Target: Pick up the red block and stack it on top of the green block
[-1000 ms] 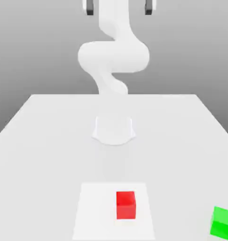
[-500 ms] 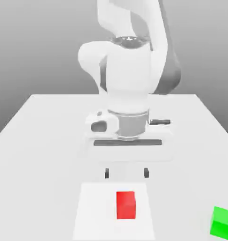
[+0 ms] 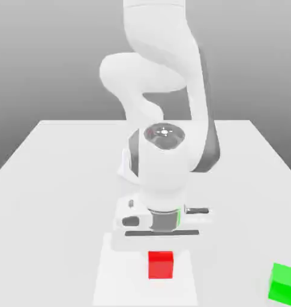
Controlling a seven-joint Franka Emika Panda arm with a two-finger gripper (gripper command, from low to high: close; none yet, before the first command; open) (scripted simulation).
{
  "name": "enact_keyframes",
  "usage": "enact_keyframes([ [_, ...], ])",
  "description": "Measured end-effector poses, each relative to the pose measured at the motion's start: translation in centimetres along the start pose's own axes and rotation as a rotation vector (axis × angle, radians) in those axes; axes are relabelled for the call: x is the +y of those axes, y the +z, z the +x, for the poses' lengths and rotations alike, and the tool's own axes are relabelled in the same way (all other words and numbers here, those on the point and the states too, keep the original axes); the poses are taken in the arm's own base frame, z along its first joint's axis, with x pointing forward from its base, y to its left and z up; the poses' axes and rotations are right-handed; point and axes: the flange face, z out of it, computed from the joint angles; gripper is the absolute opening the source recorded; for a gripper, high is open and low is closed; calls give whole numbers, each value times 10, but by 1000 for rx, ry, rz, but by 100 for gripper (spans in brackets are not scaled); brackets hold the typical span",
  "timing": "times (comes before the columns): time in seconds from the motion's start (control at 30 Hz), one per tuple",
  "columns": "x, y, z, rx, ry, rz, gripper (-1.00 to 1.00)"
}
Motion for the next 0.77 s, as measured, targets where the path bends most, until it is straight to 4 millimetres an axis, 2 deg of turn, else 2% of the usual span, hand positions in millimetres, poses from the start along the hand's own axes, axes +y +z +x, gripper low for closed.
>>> enact_keyframes([
  [0.1,0,-31,0,0,0,0,-100],
  [0.13,-5,-39,-2,0,-11,-1,-100],
  [0.2,-35,-48,-14,0,-70,-6,-100],
  [0.3,-90,-57,-41,0,-174,-11,-100],
  [0.47,-180,-75,-109,-1,-348,-5,-100],
  [0.5,-194,-76,-122,-1,-375,-2,-100],
  [0.53,-201,-70,-129,-1,-388,0,-100],
  [0.63,-207,-30,-135,-1,-400,1,-100],
  [0.67,-207,-22,-136,-1,-401,1,100],
  [0.77,-207,-22,-136,-1,-401,1,100],
])
